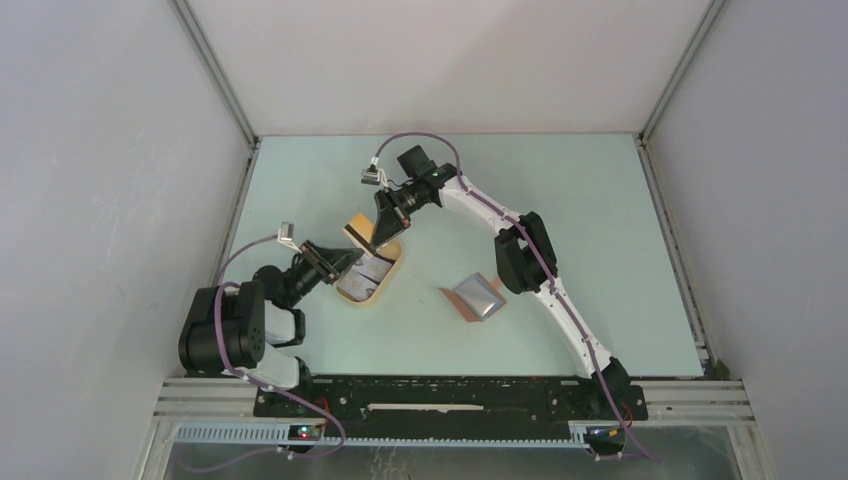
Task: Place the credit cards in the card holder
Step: Place the credit card in the storage box.
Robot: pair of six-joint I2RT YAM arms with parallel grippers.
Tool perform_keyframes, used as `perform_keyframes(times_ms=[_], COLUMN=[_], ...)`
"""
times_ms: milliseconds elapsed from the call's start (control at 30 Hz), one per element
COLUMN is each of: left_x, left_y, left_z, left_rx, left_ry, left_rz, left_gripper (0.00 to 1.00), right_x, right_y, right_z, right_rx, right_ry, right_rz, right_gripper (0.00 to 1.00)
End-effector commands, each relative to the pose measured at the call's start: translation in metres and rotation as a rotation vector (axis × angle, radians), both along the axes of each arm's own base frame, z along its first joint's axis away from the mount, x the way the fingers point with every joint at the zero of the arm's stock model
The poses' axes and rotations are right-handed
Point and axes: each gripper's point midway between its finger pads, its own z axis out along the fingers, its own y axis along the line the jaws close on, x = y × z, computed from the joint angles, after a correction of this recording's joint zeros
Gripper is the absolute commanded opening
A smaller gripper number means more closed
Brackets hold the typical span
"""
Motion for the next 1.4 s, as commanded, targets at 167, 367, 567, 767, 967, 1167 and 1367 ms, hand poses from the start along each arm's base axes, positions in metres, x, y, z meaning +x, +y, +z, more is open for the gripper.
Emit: perform_keyframes(times_ms=[167, 367, 567, 767, 967, 1167, 1367], left_x=[0.007, 0.007, 0.006, 0.006, 0.005, 0.004, 0.004], left_y=[0.001, 0.001, 0.001, 0.002, 0.002, 0.002, 0.002], left_z=[0.015, 0.015, 0.015, 0.015, 0.015, 0.015, 0.014], left_rx=[0.015, 0.016, 0.017, 0.019, 0.021, 0.025, 0.025], left_ry=[-0.081, -0.082, -0.085, -0.088, -0.087, -0.092, -0.090], left_rz=[-0.002, -0.004, -0.003, 0.000, -0.001, 0.000, 0.001], left_gripper=[0.19, 0.18, 0.18, 0.18, 0.19, 0.20, 0.21], right_x=[-0.013, -0.014, -0.014, -0.015, -0.015, -0.015, -0.015], right_y=[-0.001, -0.002, -0.003, -0.005, -0.005, -0.005, -0.005], right_z=[0.034, 0.036, 0.038, 0.040, 0.042, 0.043, 0.043], right_rx=[0.066, 0.072, 0.077, 0.083, 0.086, 0.086, 0.087], right_ry=[0.004, 0.013, 0.022, 0.027, 0.025, 0.025, 0.027], right_rz=[0.057, 0.065, 0.072, 0.079, 0.080, 0.080, 0.082], right_gripper=[0.00, 0.00, 0.00, 0.00, 0.00, 0.00, 0.00])
